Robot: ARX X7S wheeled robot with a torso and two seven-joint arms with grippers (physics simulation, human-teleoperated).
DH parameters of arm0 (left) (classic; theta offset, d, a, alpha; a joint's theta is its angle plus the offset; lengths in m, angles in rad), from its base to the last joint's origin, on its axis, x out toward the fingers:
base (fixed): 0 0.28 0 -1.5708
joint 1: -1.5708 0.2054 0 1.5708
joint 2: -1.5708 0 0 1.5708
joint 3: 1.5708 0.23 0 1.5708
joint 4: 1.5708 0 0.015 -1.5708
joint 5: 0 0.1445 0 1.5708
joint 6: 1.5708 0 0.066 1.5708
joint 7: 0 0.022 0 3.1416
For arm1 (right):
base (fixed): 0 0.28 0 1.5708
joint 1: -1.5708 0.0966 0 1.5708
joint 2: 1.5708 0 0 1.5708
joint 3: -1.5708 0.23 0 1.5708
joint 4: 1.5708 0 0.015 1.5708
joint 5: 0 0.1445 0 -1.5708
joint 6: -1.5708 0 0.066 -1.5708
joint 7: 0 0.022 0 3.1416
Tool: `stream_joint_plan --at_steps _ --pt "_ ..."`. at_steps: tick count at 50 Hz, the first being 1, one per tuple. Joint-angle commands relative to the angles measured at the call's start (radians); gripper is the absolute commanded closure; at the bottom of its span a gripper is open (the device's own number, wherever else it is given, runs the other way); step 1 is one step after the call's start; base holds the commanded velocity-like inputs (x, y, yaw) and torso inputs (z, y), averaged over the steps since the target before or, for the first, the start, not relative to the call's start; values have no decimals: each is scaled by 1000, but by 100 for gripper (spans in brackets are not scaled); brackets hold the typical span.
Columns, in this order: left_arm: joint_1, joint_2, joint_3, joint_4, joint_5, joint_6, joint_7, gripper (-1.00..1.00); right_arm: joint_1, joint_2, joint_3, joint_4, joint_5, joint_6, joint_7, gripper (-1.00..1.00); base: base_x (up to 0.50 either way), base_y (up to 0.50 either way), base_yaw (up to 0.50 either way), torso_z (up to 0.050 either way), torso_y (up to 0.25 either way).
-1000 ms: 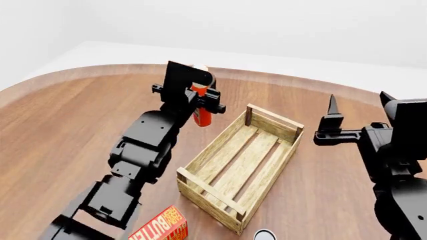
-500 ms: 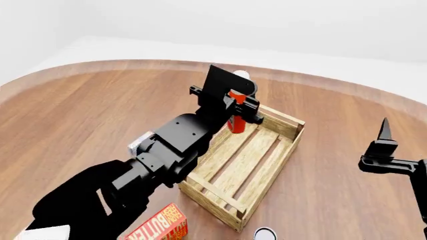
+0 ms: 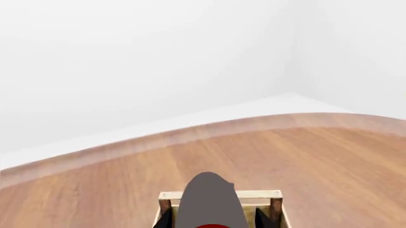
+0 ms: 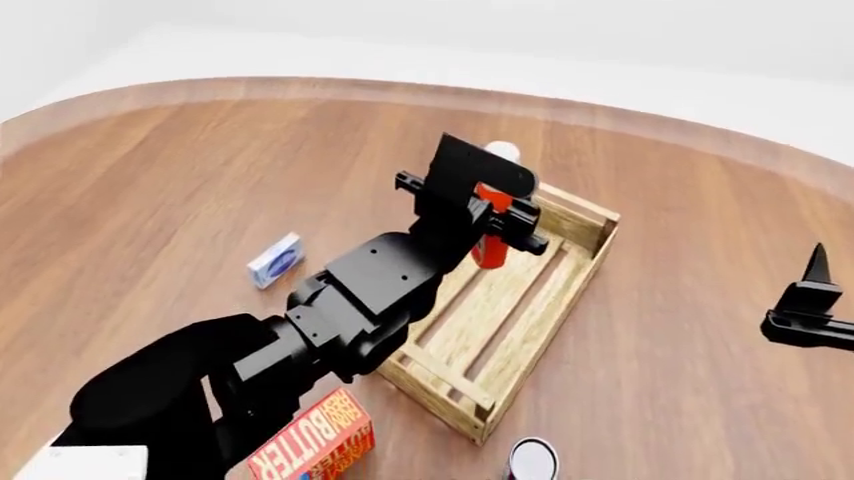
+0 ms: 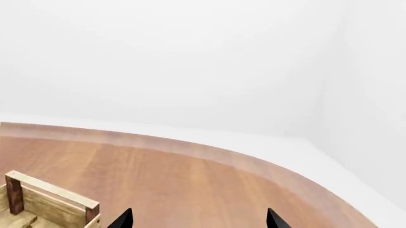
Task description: Pick up the ketchup, and put it in the wooden tray.
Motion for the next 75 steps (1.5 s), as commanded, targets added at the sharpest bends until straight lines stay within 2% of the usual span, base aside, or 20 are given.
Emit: stream_joint_plan --at_steps 1,17,30,75 --pt "-25 1 1 17 -7 9 -27 100 31 12 -15 137 -37 -92 -32 -100 0 0 0 0 -119" --pt "-52 1 3 46 -30 -14 -82 100 139 47 -61 338 -71 -178 -73 -100 -1 0 0 0 -121" --pt "-65 1 5 52 -45 -16 -97 100 230 83 -92 438 -79 -184 -93 -100 0 0 0 0 -121" --pt "-63 1 2 52 6 -1 -106 100 197 82 -65 373 -58 -150 -77 -100 -1 0 0 0 -121"
